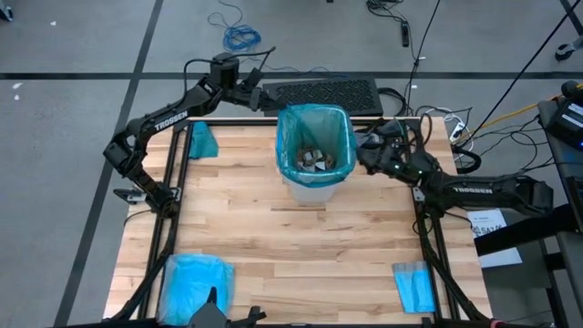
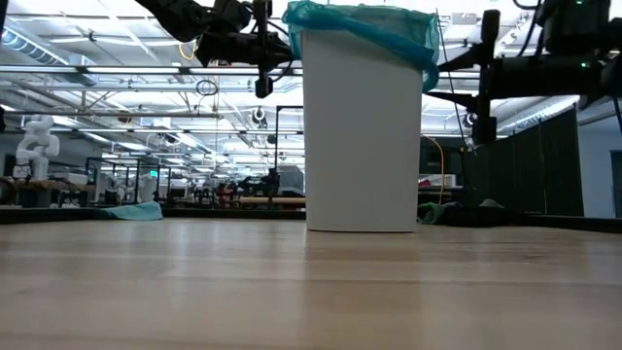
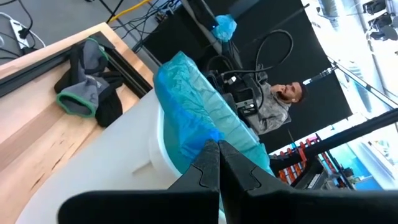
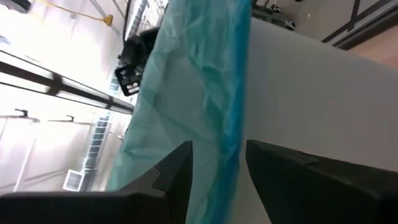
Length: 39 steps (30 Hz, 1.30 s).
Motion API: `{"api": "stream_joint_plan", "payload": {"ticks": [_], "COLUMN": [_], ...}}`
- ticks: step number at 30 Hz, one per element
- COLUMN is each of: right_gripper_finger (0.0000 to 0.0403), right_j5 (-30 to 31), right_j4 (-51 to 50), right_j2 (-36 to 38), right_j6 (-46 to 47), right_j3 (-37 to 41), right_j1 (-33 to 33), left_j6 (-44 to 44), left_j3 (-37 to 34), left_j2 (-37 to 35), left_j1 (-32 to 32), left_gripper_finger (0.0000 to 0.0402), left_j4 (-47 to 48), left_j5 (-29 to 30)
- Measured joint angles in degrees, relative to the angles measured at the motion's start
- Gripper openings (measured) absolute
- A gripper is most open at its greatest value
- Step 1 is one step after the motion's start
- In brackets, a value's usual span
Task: Place trash/remove bag and relplace
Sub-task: Remove the blue trash bag from the trash bin
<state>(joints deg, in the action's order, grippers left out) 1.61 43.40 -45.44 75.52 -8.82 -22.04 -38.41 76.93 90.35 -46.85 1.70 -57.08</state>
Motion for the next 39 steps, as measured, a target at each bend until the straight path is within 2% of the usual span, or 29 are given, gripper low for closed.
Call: {"api": "stream_joint_plan", "payload": {"ticks": [3,7,8,12,19,24,28,32,35,37,39], "right_gripper_finger": [0.0114,0.0024,0.0013,0.0003,0.0,0.0,0.0,0.0,0.0,0.0,0.0], "right_j5": [0.0,0.1,0.0,-0.5,-5.8,-6.2,-5.9,-5.7,-7.1,-9.2,-8.7], "right_j4": [-0.1,0.9,1.2,-2.6,-24.8,-36.5,-44.2,-49.4,-45.9,-41.8,-38.4], "right_j2": [-2.5,-3.0,-2.6,-0.8,-0.3,-1.0,-1.0,-1.3,-1.6,-1.6,-1.7], "right_j6": [0.0,-3.6,-4.7,-8.1,-19.7,-26.3,-25.4,-22.0,-19.9,-18.6,-18.6], "right_j3": [-1.3,-4.3,-5.4,-11.6,-31.4,-41.2,-42.6,-42.6,-42.6,-42.6,-42.6], "right_j1": [0.3,0.8,0.8,0.8,1.0,1.6,1.6,3.1,5.1,5.8,6.6], "left_j6": [0.0,-0.4,-0.9,-1.4,-1.8,0.2,5.8,7.2,4.5,1.7,1.3], "left_j3": [0.0,1.1,2.0,6.9,13.6,13.6,13.6,13.6,13.6,13.6,13.6], "left_j2": [0.0,0.0,0.0,-0.1,-0.2,-0.2,-0.2,-0.2,-0.2,-0.2,-0.2], "left_j1": [0.0,0.0,0.0,0.0,0.3,0.4,0.4,0.8,1.6,2.1,2.7], "left_gripper_finger": [0.0,0.0,0.0,0.0,0.0,0.0,0.0,0.0,0.0,0.0,0.0], "left_j4": [-0.8,-1.5,-1.5,-1.6,-1.5,6.7,12.4,15.9,14.9,14.0,11.3], "left_j5": [-0.1,-0.6,-0.8,-2.2,-7.1,-8.9,-7.6,-6.2,-7.2,-10.2,-12.5]}}
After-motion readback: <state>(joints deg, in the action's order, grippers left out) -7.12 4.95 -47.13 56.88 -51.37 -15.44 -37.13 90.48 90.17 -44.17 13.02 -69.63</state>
